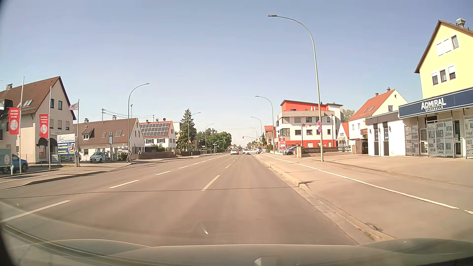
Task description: Follow the waypoints while adhering to traffic rules and regulations
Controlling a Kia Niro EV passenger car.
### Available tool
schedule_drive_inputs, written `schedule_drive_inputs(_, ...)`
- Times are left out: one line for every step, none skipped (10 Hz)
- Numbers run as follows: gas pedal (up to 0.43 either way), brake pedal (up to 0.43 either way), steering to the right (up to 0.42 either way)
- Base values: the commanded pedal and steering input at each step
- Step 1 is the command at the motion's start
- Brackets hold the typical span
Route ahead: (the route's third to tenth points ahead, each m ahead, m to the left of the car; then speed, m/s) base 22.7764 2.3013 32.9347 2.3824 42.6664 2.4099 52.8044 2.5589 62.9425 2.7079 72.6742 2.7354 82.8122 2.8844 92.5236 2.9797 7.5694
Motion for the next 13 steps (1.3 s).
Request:
schedule_drive_inputs(0.008, 0.0, -0.014)
schedule_drive_inputs(0.008, 0.0, -0.014)
schedule_drive_inputs(0.0, 0.0, -0.012)
schedule_drive_inputs(0.0, 0.0, -0.009)
schedule_drive_inputs(0.0, 0.0, -0.006)
schedule_drive_inputs(0.0, 0.0, -0.004)
schedule_drive_inputs(0.028, 0.0, -0.004)
schedule_drive_inputs(0.118, 0.0, -0.003)
schedule_drive_inputs(0.118, 0.0, -0.002)
schedule_drive_inputs(0.098, 0.0, -0.002)
schedule_drive_inputs(0.079, 0.0, -0.003)
schedule_drive_inputs(0.079, 0.0, -0.004)
schedule_drive_inputs(0.059, 0.0, -0.006)
